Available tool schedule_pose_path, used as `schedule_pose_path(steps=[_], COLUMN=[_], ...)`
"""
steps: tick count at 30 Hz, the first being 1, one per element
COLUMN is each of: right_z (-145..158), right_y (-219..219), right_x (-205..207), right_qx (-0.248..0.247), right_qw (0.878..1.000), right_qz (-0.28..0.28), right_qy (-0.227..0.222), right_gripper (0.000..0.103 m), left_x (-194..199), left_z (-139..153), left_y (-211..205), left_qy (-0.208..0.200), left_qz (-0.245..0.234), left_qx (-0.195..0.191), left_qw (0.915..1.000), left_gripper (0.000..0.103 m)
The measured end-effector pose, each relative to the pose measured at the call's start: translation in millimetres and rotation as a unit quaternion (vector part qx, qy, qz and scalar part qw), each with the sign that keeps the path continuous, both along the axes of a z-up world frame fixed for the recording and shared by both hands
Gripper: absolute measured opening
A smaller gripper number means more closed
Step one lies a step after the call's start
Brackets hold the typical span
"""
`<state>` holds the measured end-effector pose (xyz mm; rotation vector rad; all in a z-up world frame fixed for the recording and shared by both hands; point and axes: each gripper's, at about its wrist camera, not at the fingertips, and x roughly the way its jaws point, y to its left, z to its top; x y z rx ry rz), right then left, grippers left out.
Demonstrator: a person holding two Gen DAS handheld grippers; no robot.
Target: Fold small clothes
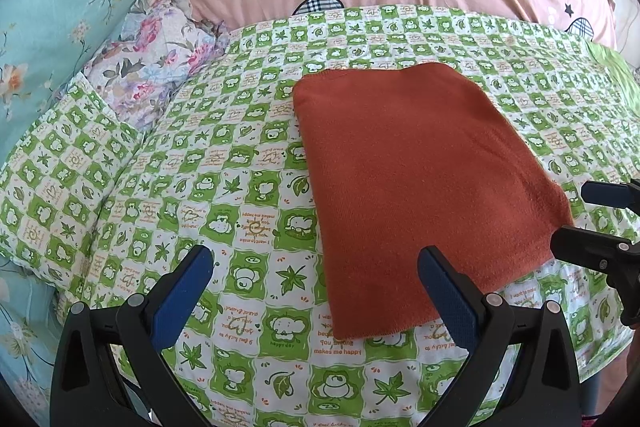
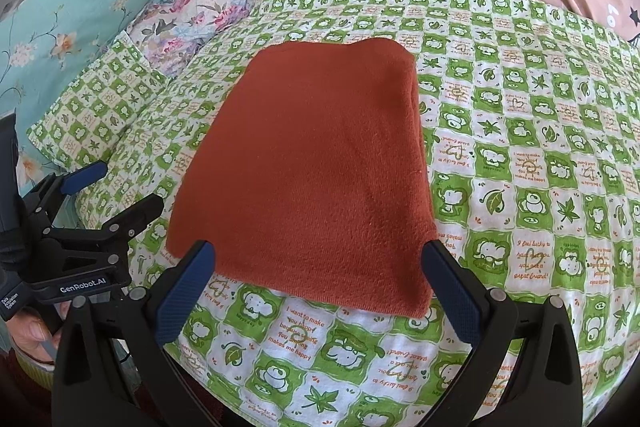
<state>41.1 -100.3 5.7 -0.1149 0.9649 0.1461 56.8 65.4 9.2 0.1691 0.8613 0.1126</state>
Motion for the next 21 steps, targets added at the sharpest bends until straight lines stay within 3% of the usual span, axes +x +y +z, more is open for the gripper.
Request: schedule_pose_path(steps=[21], right_z=[10.6], right_y=[4.9], right_x=[17.3], right_qx=[-0.007], right_qw=[1.0], right_qz=[0.007], right_qy=[-0.007], right_gripper=[0.102], left_x=[11.9], left_z=[5.6], left_y=[4.1], left_qy=[-0.002], left_qz=[0.001], left_qx=[-0.013], left_qw=[0.9999], left_gripper=[0.102])
